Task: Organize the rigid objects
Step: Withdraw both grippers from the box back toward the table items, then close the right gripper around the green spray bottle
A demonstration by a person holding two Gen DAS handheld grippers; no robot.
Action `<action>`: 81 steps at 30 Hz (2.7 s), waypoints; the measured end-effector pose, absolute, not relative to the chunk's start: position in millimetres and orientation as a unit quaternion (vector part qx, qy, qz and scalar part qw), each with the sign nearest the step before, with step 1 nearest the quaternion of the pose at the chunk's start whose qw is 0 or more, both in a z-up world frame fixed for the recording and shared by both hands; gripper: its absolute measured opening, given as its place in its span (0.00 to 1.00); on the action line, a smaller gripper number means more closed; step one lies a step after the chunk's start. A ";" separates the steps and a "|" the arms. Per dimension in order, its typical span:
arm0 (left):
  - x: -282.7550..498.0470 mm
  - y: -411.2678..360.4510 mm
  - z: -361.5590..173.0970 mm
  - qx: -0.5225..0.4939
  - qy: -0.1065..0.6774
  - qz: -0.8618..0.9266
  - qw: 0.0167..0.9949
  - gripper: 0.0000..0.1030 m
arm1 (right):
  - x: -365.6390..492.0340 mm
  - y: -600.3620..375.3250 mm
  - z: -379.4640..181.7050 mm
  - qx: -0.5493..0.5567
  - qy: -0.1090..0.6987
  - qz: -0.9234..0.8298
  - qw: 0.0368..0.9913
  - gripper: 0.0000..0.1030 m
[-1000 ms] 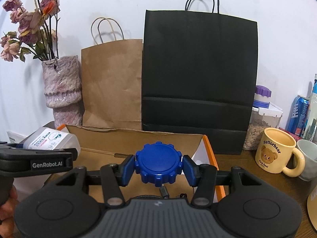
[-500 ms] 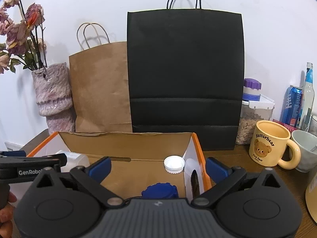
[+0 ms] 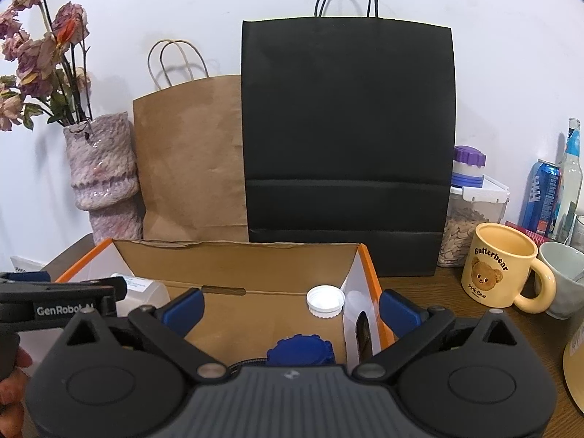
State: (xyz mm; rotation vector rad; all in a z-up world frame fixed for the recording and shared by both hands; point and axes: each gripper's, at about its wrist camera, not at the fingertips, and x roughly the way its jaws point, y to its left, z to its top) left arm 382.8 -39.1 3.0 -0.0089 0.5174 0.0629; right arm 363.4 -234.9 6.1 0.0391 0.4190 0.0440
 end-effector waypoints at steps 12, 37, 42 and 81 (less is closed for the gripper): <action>369.0 -39.5 10.5 -0.003 0.250 0.035 0.968 1.00 | 347.0 -236.0 15.4 0.015 0.193 0.033 0.980 1.00; 295.2 -42.9 27.7 0.000 0.231 0.019 0.973 1.00 | 275.8 -245.6 25.8 0.002 0.170 0.041 0.985 1.00; 275.9 -43.4 28.9 -0.002 0.229 0.015 0.973 1.00 | 255.1 -248.2 26.1 0.002 0.167 0.046 0.985 1.00; 135.4 -64.2 2.1 0.014 0.255 -0.030 0.966 1.00 | 124.2 -268.9 -22.2 -0.071 0.225 0.065 0.970 1.00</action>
